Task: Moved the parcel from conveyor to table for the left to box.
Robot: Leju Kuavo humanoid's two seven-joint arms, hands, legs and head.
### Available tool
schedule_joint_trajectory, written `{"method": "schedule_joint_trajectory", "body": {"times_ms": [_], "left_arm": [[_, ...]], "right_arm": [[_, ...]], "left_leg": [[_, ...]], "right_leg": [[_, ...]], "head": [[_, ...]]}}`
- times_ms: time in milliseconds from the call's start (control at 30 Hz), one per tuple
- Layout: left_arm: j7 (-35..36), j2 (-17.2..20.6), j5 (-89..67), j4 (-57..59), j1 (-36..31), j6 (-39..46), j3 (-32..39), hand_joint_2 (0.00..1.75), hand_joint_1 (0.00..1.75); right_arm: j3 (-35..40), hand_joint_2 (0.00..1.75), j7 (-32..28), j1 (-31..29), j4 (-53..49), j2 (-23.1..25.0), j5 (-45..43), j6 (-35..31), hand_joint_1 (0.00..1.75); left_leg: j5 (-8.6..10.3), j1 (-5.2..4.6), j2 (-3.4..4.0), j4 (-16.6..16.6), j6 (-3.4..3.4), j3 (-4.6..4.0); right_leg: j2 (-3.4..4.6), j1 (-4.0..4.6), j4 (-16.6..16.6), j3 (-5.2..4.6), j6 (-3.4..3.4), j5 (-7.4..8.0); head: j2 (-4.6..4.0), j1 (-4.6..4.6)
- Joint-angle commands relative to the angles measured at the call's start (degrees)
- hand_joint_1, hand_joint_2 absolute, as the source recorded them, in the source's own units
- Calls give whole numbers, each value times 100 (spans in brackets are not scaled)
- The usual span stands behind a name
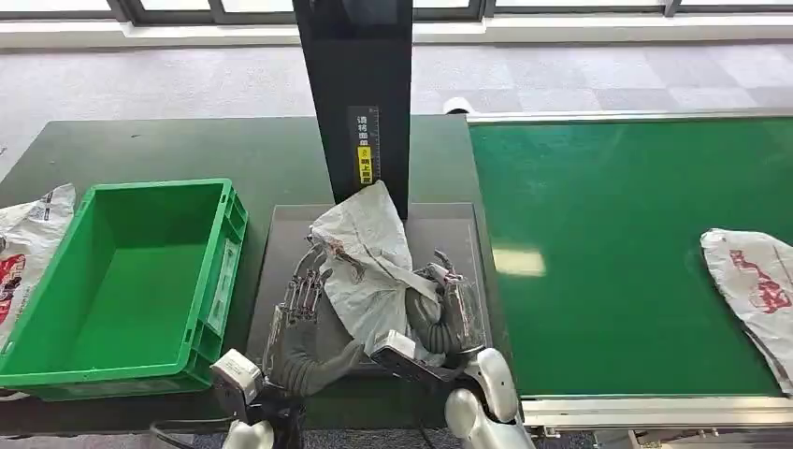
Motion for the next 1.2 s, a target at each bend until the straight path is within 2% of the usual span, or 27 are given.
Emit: {"method": "schedule_joint_trajectory", "body": {"times_ms": [33,367,400,433,467,500,667,933,1033,1067,1100,1133,1200], "left_arm": [[22,108,-5,198,-96,-24,272,175,0],[22,119,-34,236,-142,-50,256,175,0],[22,116,-33,237,-150,-56,252,175,0],[22,120,-31,227,-143,-59,246,175,0],[22,117,-42,223,-137,-52,237,175,0],[22,110,-50,197,-105,-18,247,175,0],[22,107,-56,83,28,32,275,175,0],[22,118,-56,71,94,46,274,175,0],[22,109,-51,92,81,114,272,175,0],[22,109,-51,92,81,114,272,175,0],[22,113,-39,85,86,123,266,175,0],[22,116,-24,98,81,150,249,175,0],[22,110,-26,134,68,164,230,175,0]], "right_arm": [[148,175,4,-298,531,-151,-21,9,175],[122,175,388,-459,1170,-199,348,140,175],[108,175,716,-524,1340,-245,606,139,93],[83,175,911,-551,1441,-263,775,83,0],[5,175,1059,-580,1559,-276,863,-12,0],[-283,0,1450,-587,1631,-243,796,-207,0],[-951,0,1615,-401,1378,-574,505,-88,0],[-1322,0,1505,-113,896,-535,548,-165,0],[-1383,0,1005,89,303,-376,378,-798,0],[-1383,0,1005,89,303,-376,378,-798,0],[-1629,0,705,292,-464,-231,544,-798,0],[-2158,175,103,355,-822,136,552,-798,0],[-2319,175,-255,441,-1426,160,187,-798,0]], "left_leg": [[1,3,7,-5,-2,7],[4,3,7,-11,-1,11],[3,5,7,-9,-1,11],[7,4,7,-17,-2,14],[4,4,7,-13,-2,14],[3,4,6,-10,-1,12],[8,1,-15,-14,1,12],[1,1,-5,-9,1,8],[3,1,-4,-14,-1,9],[1,1,-2,-9,0,8],[0,-2,-3,-5,1,2],[3,1,-2,-12,-1,8],[0,-6,-4,0,1,-5]], "right_leg": [[6,4,-6,5,-5,4],[5,4,-12,9,-6,6],[4,6,-11,9,-6,6],[4,6,-18,12,-8,9],[4,6,-14,12,-7,7],[4,5,-12,10,-5,6],[-18,3,-17,15,-4,4],[-8,2,-12,8,-6,2],[-9,4,-15,7,-10,4],[-6,3,-10,4,-8,3],[-6,0,-5,-2,-6,1],[-6,3,-13,3,-9,4],[-7,-5,5,-12,-5,-2]], "head": [[0,-2],[0,0],[0,0],[0,-2],[0,-2],[0,0],[0,-2],[0,0],[0,-2],[0,0],[0,0],[0,-2],[0,-2]]}}
